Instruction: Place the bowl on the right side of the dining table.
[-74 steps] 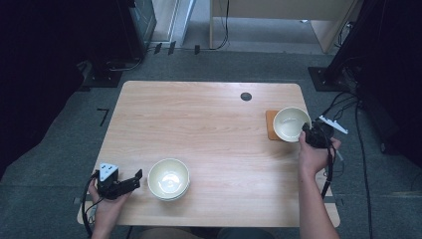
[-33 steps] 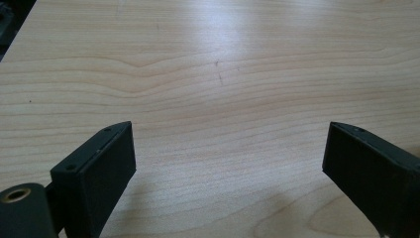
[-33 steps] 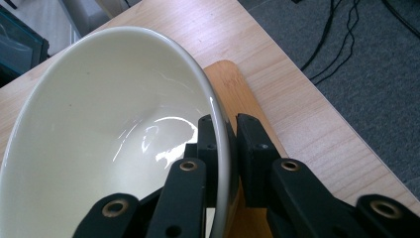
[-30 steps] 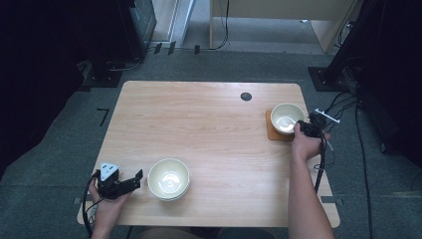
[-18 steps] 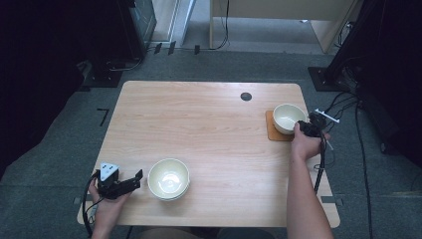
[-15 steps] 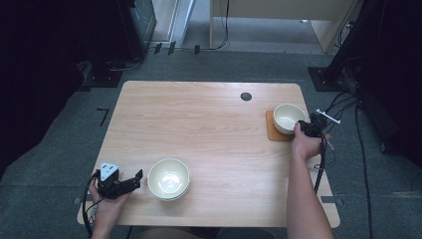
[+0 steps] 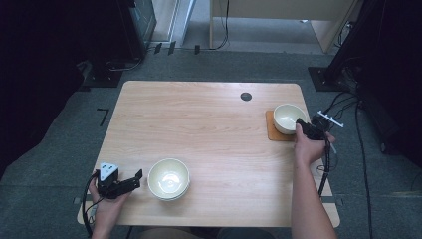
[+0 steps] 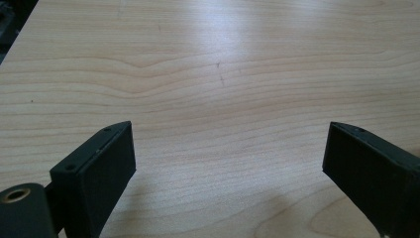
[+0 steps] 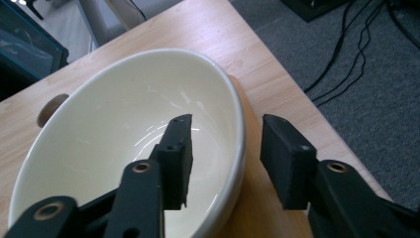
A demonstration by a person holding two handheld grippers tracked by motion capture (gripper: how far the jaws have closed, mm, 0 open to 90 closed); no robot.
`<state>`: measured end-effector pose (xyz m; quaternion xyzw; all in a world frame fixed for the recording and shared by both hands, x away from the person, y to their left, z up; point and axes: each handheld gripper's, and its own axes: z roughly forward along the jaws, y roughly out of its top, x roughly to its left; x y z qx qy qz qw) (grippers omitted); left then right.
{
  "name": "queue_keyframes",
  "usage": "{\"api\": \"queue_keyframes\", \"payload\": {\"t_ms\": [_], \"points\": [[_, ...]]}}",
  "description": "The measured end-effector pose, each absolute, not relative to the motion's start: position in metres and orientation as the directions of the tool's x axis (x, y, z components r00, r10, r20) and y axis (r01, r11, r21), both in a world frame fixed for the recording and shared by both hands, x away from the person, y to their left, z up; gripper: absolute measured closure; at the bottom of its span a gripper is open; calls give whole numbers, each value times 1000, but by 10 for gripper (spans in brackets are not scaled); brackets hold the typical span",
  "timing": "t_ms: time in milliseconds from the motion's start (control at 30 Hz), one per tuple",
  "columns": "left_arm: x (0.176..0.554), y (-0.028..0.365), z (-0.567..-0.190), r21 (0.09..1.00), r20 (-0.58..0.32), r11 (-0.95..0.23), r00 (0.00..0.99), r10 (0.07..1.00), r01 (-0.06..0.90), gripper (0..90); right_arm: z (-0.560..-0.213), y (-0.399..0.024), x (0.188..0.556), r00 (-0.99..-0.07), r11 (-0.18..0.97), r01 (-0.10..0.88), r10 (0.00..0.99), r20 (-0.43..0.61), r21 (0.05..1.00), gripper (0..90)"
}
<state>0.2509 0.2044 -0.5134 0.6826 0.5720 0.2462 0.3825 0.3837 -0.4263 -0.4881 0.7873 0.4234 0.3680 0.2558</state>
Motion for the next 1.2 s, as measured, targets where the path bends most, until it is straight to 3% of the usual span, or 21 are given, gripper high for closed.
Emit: {"api": "queue_keyframes", "payload": {"t_ms": [233,500,567,700,867,1200], "points": [[251,204,-513,807,-100,-57,231,968,588,55,-478,-429,374,339,-500,457,863,375,736,438],[251,204,-513,807,-99,-59,234,967,587,55,-470,-424,365,320,-456,463,886,336,760,403],[251,204,-513,808,-99,-59,234,967,587,55,-470,-423,363,279,-435,469,899,339,768,309],[250,204,-513,809,-103,-57,238,966,585,55,-469,-420,359,253,-415,465,909,332,782,292],[250,204,-513,810,-105,-57,239,965,583,55,-466,-416,352,190,-376,454,926,325,808,138],[250,204,-513,810,-106,-58,243,964,584,55,-465,-409,338,129,-338,465,940,315,818,57]]}}
